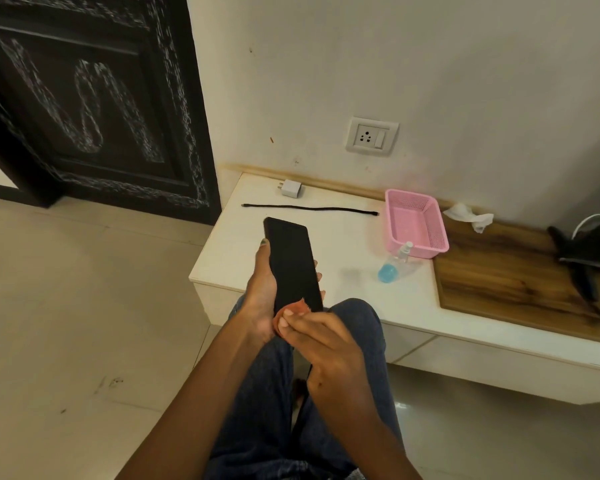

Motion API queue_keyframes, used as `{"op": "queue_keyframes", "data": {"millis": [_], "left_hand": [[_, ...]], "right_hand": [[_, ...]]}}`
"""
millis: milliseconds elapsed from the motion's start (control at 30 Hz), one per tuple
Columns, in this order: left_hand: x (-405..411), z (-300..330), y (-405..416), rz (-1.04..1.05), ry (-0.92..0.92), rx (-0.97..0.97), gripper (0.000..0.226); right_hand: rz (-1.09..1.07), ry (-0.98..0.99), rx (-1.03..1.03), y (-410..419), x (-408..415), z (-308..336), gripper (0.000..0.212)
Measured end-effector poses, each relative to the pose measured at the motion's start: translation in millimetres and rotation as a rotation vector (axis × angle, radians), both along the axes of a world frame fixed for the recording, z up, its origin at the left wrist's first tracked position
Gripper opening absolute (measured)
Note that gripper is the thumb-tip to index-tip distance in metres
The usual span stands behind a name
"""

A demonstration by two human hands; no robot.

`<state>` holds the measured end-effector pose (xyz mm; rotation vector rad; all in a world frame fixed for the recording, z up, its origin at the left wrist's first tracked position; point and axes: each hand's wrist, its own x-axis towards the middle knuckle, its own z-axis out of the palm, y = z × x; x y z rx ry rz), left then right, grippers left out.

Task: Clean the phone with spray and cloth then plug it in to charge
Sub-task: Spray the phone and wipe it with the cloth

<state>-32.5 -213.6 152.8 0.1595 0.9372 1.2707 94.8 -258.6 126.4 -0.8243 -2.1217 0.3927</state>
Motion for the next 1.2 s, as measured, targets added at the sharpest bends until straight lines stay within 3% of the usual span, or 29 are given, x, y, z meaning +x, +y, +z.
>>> {"op": "queue_keyframes", "data": {"millis": [333,433,567,667,967,1067,1200], "left_hand": [[-3,3,2,-0.015,-0.128,0.028,0.077],[1,2,2,-0.046,-0.104,0.049,0.077],[6,3,-1,-0.104,-0.024,0.014,0.076],[8,3,-2,-0.111,-0.007,-0.024,0.078],[5,-3,1,-0.037,-0.026,-0.073,0.079],[6,-6,6,-0.009,-0.063,-0.064,0.078],[6,-5,8,-0.055,-0.033,-0.073,0.079]], "right_hand": [[-0.068,0.022,0.017,11,19,-1,0.031],[-0.155,-0.049,0.096,23,23,0,0.038],[-0.22,-0.069,0.094,43,19,1,0.029],[-0.21,-0.105,0.1,51,8,4,0.039],[-0.003,-0.028,0.032,15,4,-5,0.027],[-0.031,0.018,0.003,18,17,-2,0.026],[-0.08,-0.069,0.081,44,27,3,0.025]]}}
